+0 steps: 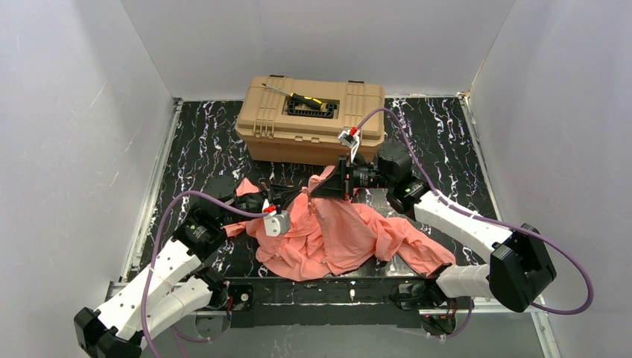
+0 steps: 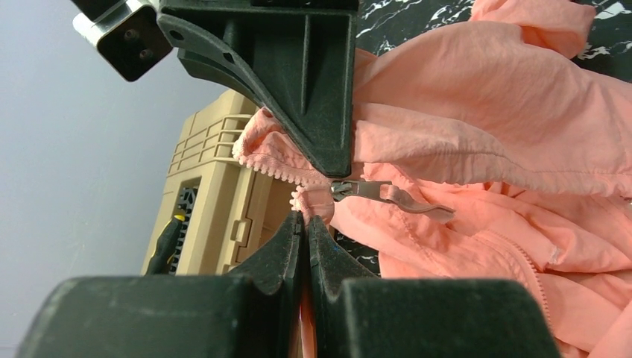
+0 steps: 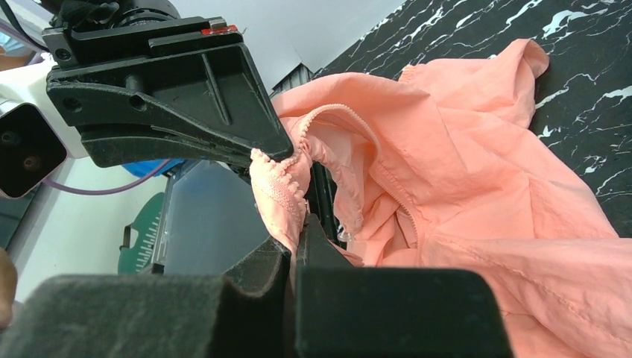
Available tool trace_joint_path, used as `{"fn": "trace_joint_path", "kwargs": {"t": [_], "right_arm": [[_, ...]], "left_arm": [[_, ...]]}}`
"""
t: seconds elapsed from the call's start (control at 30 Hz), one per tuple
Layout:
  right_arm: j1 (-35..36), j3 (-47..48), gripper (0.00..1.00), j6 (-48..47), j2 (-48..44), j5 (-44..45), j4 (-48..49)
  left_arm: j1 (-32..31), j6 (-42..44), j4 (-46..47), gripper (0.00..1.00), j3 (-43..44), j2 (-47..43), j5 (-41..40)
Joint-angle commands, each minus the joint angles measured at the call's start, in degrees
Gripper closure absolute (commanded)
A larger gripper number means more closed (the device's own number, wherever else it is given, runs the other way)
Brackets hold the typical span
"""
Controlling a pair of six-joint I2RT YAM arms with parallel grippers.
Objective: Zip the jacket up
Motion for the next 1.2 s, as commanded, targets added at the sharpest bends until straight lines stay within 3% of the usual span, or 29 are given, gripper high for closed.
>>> {"fn": "trace_joint_path", "kwargs": {"t": [0.0, 0.47, 0.77, 1.17], "right_arm": [[0.1, 3.0, 0.99, -1.1, -0.8, -1.6, 1.7], [0.5, 4.9, 0.99, -6.4, -1.1, -5.9, -4.0], [2.4, 7.5, 0.99, -12.9, -0.5, -11.2, -13.3], [2.9, 8.6, 0.99, -15.5, -0.6, -6.5, -15.3]], "left_arm": [[0.1, 0.9, -3.8, 1.00, 2.3, 0.1, 3.5], [0.1, 3.2, -9.2, 1.00, 3.7, 0.5, 6.4], [0.1, 3.6, -10.5, 1.00, 4.9, 1.4, 6.6], [0.1, 5.0, -14.1, 1.00, 7.1, 1.8, 9.9]]}}
